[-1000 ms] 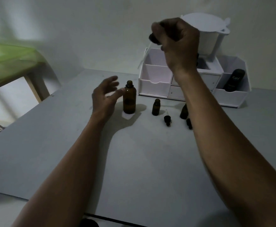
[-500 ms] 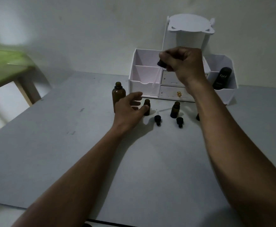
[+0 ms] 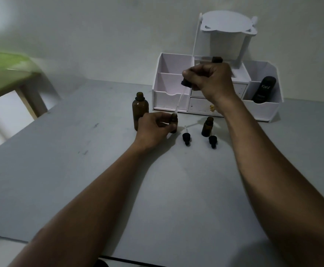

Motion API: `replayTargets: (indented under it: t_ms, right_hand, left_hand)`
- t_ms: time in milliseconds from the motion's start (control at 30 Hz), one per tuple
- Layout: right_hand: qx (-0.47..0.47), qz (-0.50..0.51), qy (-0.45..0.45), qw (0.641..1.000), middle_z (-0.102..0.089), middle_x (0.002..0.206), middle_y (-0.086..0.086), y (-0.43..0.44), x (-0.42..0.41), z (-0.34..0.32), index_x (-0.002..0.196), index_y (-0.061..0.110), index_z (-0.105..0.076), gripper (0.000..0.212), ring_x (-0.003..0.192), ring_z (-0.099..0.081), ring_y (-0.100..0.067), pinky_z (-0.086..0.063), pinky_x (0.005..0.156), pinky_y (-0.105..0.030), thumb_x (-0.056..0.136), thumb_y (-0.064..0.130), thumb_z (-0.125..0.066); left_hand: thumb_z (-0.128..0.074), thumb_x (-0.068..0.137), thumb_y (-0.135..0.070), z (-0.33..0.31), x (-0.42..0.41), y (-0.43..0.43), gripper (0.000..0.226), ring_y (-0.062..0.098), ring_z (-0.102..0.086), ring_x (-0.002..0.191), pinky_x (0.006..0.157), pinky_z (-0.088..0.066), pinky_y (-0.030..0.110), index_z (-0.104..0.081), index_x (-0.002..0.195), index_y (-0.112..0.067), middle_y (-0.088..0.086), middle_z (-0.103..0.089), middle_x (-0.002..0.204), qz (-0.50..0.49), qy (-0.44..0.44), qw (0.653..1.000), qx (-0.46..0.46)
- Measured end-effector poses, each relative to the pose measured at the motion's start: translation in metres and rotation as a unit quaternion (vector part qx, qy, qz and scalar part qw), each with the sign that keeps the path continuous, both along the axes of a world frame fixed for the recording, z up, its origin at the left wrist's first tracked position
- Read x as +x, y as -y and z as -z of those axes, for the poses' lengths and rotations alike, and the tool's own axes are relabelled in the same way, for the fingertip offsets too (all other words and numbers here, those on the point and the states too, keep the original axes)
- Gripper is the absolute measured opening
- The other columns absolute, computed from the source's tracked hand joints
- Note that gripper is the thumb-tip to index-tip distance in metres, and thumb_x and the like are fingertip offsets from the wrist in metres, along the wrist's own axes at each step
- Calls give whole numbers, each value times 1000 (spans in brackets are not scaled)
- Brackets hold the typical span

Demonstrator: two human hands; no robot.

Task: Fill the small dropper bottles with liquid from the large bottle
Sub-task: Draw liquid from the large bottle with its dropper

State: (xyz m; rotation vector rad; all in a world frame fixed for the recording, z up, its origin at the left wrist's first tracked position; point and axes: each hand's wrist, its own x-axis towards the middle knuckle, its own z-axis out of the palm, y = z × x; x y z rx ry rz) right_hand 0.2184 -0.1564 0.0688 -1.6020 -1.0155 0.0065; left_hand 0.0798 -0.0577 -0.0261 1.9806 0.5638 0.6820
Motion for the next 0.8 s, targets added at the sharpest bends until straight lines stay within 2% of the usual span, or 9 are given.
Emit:
replayTargets:
  t_ms: [133,200,267,333,367,433,533,700,800]
  right_hand:
    - [-1,9,21,1000,-75,82,-3,-2,0,2,96,2,-75,16,70,-74,-4,-55,64,-14,88,16,-74]
    - [-3,19,40,999,-74,80,-2,-3,1,3,95,1,-75,16,68,-73,-1,-54,64,-12,88,15,-74]
    - [-4,26,58,998,-73,78,2,-3,1,3,93,3,-76,14,67,-72,1,-55,65,-12,87,16,-74]
    - [-4,30,72,997,-72,75,7,-4,1,3,91,5,-76,12,66,-72,2,-56,65,-12,87,16,-75]
    - [-3,31,75,997,-72,75,6,-3,1,3,90,5,-76,11,67,-72,0,-56,66,-13,86,15,-75]
    - [2,28,75,997,-74,77,0,-4,1,3,89,5,-76,10,68,-74,-5,-58,68,-17,86,14,-76]
    - [3,27,81,996,-76,81,-5,-4,1,2,89,6,-76,10,69,-75,-7,-60,69,-20,85,14,-76]
    - [-6,23,76,997,-74,78,3,-4,-3,2,92,7,-77,10,68,-73,-2,-58,67,-16,85,15,-76]
    - [-3,24,68,997,-75,81,2,-3,-4,-1,93,7,-77,13,70,-73,-1,-53,64,-11,86,19,-75]
  left_hand:
    - [-73,87,-13,0,-1,2,38,-7,-61,80,96,-50,23,-67,124,-12,1,-72,115,5,0,1000,-2]
    - [-73,87,-14,1,-1,1,38,-9,-60,80,95,-50,22,-67,124,-12,0,-72,114,4,0,1000,1]
    - [-73,87,-14,1,-1,1,38,-8,-60,80,91,-50,17,-67,124,-12,-1,-72,114,2,-3,1000,4]
    - [-73,87,-14,2,0,1,38,-8,-60,80,78,-48,6,-67,124,-13,-5,-71,109,-2,-3,1000,5]
    - [-73,87,-14,3,0,2,37,-8,-59,80,71,-45,2,-67,124,-14,-8,-69,107,-5,-3,1000,4]
    - [-72,87,-14,3,0,2,37,-8,-60,80,67,-42,0,-67,124,-14,-9,-69,106,-6,1,1000,2]
    - [-73,87,-14,4,0,2,37,-8,-60,81,68,-44,2,-67,124,-14,-10,-68,104,-6,5,1000,-1]
    - [-73,87,-15,4,0,3,36,-8,-62,81,66,-45,2,-68,123,-16,-12,-69,101,-13,7,1000,-4]
    - [-74,86,-15,5,-1,4,40,-2,-65,85,78,-52,12,-67,125,-16,-9,-70,101,-7,10,1000,-15]
